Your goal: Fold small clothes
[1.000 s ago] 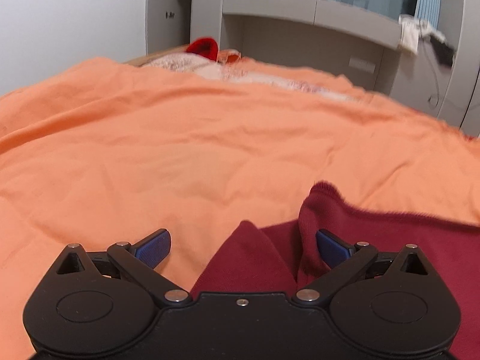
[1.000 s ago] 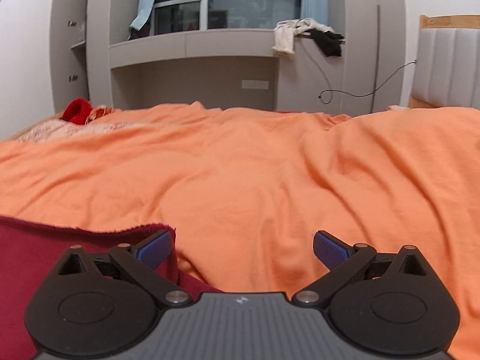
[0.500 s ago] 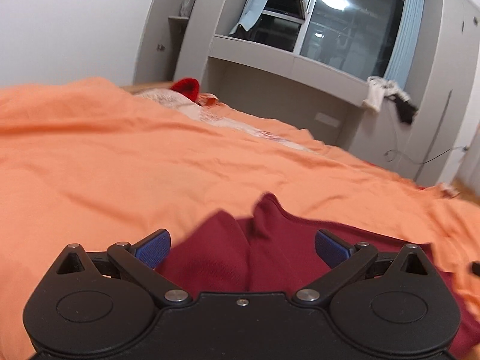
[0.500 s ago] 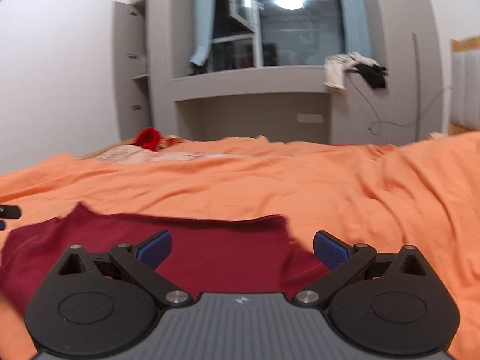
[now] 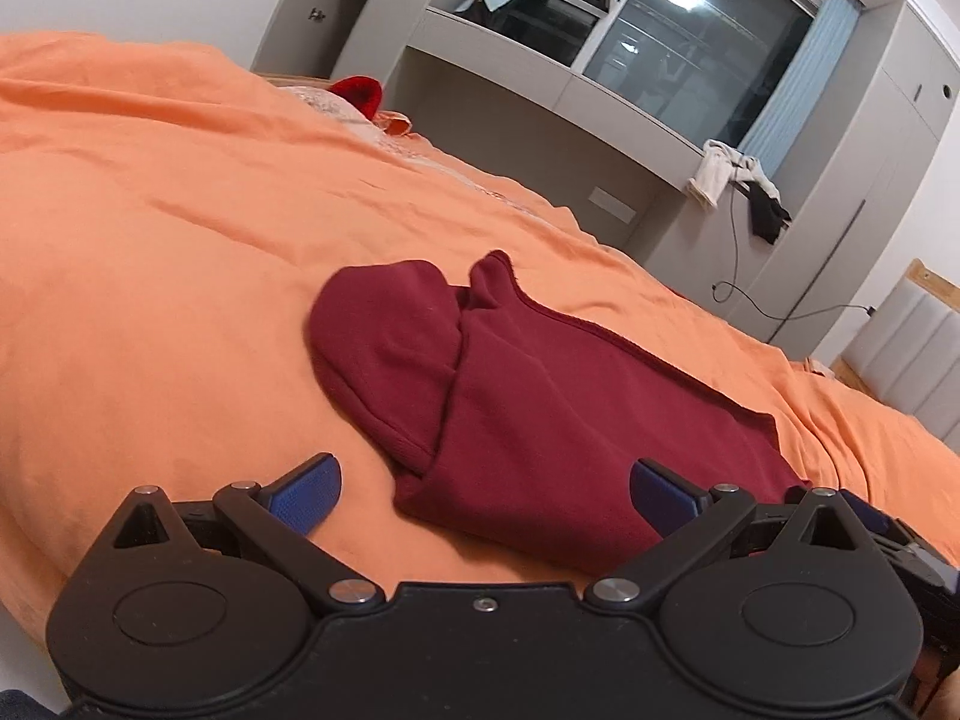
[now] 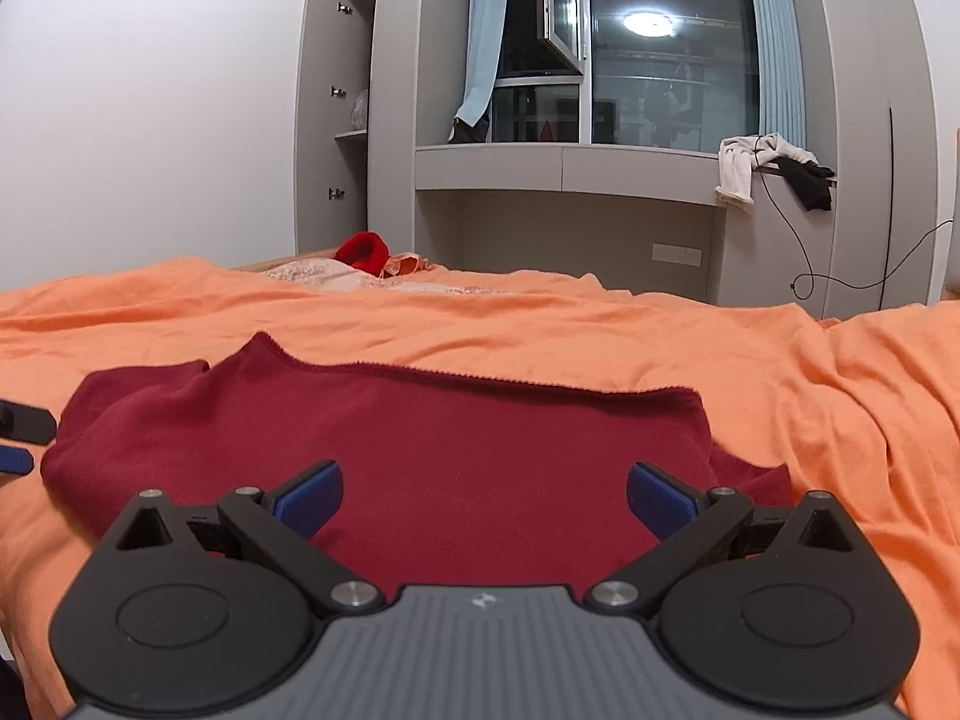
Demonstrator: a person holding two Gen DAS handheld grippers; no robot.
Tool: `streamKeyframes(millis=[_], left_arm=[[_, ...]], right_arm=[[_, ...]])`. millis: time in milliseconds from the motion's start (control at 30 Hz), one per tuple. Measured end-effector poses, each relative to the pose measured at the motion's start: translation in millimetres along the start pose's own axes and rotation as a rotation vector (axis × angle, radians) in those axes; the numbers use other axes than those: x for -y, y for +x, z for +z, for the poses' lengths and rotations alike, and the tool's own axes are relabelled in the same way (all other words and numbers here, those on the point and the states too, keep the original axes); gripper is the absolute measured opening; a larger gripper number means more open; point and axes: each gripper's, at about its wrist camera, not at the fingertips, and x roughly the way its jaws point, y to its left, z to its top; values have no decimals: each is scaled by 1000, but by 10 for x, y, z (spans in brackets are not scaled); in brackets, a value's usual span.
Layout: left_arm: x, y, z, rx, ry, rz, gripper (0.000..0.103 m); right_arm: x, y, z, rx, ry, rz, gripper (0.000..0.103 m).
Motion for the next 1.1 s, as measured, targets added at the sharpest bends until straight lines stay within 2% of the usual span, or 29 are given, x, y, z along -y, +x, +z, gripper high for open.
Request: streamKeyframes(millis=[167,433,533,667,933,1100], left_arm=[[18,86,-10,-46,-64,-86,102],[-12,197,-16,-97,-148,-142,102],[-6,238,-24,-106,-152,-150,102],[72,332,-72,-112,-116,-119,102],[366,579,-109,-78,-23,16,102],[206,593,-34,-64,-150,-10,102]], right_arm=[[-46,64,-82,-5,-2,-20,103],[-114,132,-100,1,-14,6,103],[-139,209,-138,-32,-21,18,103],[-113,347,-250,-113,-1,42,103],[-80,299,-331,-93,25,52,103],[-121,275,-320,-87,7,32,103]])
